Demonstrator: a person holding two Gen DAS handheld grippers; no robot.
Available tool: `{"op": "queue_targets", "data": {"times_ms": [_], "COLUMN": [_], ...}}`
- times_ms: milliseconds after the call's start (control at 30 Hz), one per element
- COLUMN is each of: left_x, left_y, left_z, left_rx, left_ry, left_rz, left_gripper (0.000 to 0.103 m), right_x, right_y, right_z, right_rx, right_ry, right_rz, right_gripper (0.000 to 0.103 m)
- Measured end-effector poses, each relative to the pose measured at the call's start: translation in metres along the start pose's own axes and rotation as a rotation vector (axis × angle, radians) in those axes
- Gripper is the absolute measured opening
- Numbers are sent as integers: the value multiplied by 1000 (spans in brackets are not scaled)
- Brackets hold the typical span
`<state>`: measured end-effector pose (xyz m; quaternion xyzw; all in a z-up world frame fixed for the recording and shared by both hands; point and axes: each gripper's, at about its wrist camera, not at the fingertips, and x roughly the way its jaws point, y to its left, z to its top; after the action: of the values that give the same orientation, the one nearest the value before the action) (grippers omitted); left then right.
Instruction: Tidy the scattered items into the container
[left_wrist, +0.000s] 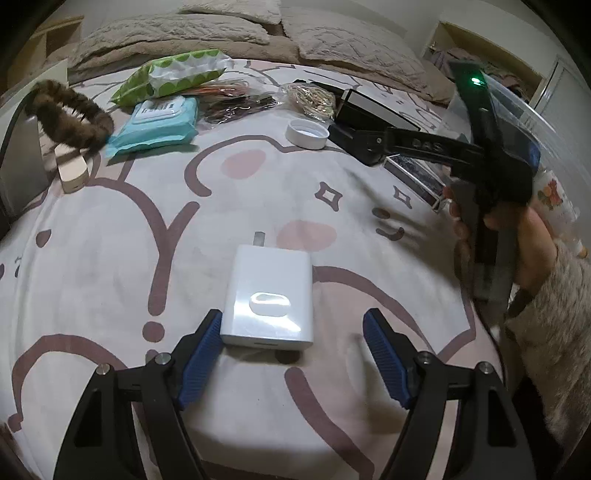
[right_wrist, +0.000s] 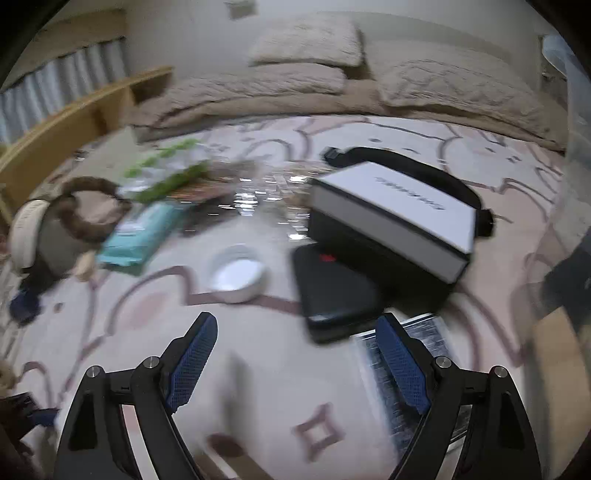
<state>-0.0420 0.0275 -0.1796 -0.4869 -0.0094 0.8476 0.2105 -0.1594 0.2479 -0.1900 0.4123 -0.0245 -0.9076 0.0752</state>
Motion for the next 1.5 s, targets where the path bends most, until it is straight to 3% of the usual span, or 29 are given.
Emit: {"op": "queue_targets", "data": {"times_ms": [233, 300, 467, 633, 800, 867, 1500], "left_x": [8, 10, 15, 15, 13, 13, 0], "left_y": [1, 1, 1, 7, 9, 4, 0], "left_z": [5, 5, 8, 10, 10, 10, -8], "left_rx": [5, 13, 15, 5, 4, 20, -3], "left_ry": [-19, -24, -32, -35, -36, -37, -33], "left_rz": [40, 50, 64, 93, 86, 93, 117], "left_gripper": [76, 76, 76, 56, 50, 46, 46], "right_x": [24, 34, 41, 33, 22, 18, -51], "right_y": [-3, -1, -4, 4, 20, 27, 74], "right_z": [8, 9, 12, 7, -1, -6, -84], "right_rx": [-59, -78, -55, -85, -143, -180, -305], "right_ry": [44, 64, 72, 51, 38, 41, 144], "right_rz": [-41, -48, -64, -78, -87, -79, 99], "right_gripper": [87, 78, 67, 64, 62, 62, 61]}}
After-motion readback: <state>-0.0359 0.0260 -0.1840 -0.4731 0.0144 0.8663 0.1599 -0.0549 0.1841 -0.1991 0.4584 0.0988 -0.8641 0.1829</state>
